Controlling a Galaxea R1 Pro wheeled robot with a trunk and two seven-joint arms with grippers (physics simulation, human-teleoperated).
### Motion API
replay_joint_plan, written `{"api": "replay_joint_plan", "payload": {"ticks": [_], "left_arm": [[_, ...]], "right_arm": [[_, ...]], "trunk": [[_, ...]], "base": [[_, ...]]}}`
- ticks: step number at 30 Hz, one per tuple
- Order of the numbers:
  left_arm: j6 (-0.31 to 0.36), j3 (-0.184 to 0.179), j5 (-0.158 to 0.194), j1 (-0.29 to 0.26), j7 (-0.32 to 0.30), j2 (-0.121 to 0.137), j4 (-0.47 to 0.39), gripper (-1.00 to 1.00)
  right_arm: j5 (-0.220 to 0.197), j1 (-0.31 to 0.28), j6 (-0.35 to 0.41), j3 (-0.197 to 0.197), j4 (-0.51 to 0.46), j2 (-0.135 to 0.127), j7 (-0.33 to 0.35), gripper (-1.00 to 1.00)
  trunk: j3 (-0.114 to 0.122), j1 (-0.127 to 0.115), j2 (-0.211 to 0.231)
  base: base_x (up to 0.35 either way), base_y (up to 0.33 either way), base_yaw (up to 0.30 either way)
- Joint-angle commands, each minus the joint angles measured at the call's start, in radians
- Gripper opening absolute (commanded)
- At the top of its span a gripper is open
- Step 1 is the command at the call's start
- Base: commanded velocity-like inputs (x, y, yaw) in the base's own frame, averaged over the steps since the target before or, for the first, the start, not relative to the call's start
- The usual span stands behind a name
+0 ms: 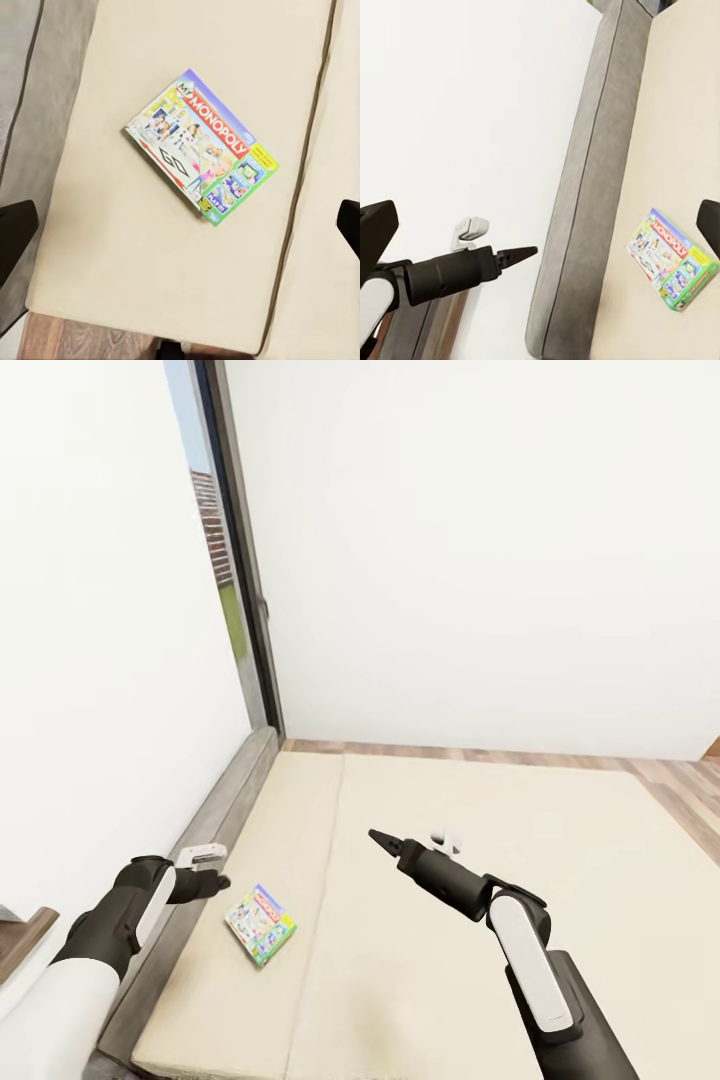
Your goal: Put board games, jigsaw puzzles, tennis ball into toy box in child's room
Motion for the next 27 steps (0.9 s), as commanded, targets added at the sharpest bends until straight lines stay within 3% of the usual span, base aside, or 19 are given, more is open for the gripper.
{"api": "replay_joint_plan", "payload": {"ticks": [1,13,27], "left_arm": [[0.004,0.001,0.006,-0.001,0.0,0.0,-0.001,1.0],[-0.007,0.001,0.006,-0.001,-0.002,0.001,-0.001,1.0],[-0.018,0.0,0.006,0.0,-0.002,-0.001,-0.001,1.0]], "right_arm": [[0.003,-0.001,0.005,-0.001,0.0,0.0,0.006,1.0],[0.003,-0.001,0.005,-0.001,0.002,0.0,0.008,1.0],[0.003,-0.001,0.005,-0.001,0.002,0.001,0.01,1.0]], "trunk": [[-0.004,0.001,-0.002],[-0.022,0.001,-0.002],[-0.024,0.001,-0.002]], "base": [[0.0,0.0,0.079],[0.0,0.0,0.072],[0.0,0.0,-0.099]]}}
